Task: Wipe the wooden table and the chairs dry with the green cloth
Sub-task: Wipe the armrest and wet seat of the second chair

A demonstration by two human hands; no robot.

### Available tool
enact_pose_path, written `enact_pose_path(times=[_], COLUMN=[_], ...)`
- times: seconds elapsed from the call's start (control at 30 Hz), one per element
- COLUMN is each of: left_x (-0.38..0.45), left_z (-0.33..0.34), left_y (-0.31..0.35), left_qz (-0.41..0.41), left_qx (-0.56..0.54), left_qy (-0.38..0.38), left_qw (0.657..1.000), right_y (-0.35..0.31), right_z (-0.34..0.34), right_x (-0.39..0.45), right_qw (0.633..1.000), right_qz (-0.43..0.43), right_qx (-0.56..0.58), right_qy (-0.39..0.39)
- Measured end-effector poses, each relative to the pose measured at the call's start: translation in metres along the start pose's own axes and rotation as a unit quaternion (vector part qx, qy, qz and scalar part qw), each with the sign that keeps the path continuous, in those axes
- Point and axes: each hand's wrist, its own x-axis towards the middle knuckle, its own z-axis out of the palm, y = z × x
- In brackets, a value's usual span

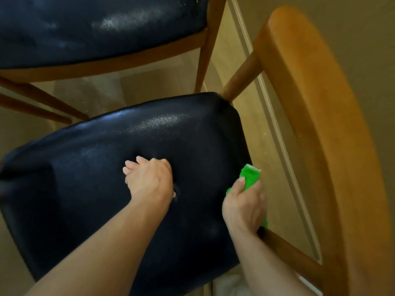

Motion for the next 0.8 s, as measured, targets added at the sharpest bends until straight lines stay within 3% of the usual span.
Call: enact_pose_path(times=[0.2, 0.33, 0.47, 0.57, 0.7, 0.8], left_x=[0.004, 0.006, 0.003, 0.003, 0.003, 0.003], left_z=[0.000, 0.002, 0.001, -0.002, -0.003, -0.002], left_y=[0.000, -0.002, -0.002, -0.002, -0.005, -0.005], left_qz=[-0.007, 0.000, 0.003, 0.011, 0.012, 0.014], left_qx=[-0.019, -0.010, -0.026, -0.024, -0.014, -0.010], left_qy=[0.001, 0.012, 0.008, 0.012, 0.020, 0.021], left_qw=[1.000, 1.000, 1.000, 1.000, 1.000, 1.000], right_y=[-0.072, -0.032, 0.023, 0.041, 0.034, 0.028], right_z=[0.011, 0.013, 0.007, 0.005, 0.006, 0.024], right_x=[0.031, 0.006, -0.027, -0.046, -0.074, -0.117], right_qw=[0.988, 0.972, 0.998, 0.997, 0.990, 0.978], right_qz=[-0.152, -0.217, -0.043, 0.064, 0.114, 0.170], right_qx=[-0.007, -0.078, -0.035, 0.034, 0.059, 0.035], right_qy=[-0.030, -0.046, -0.026, -0.035, -0.048, -0.114])
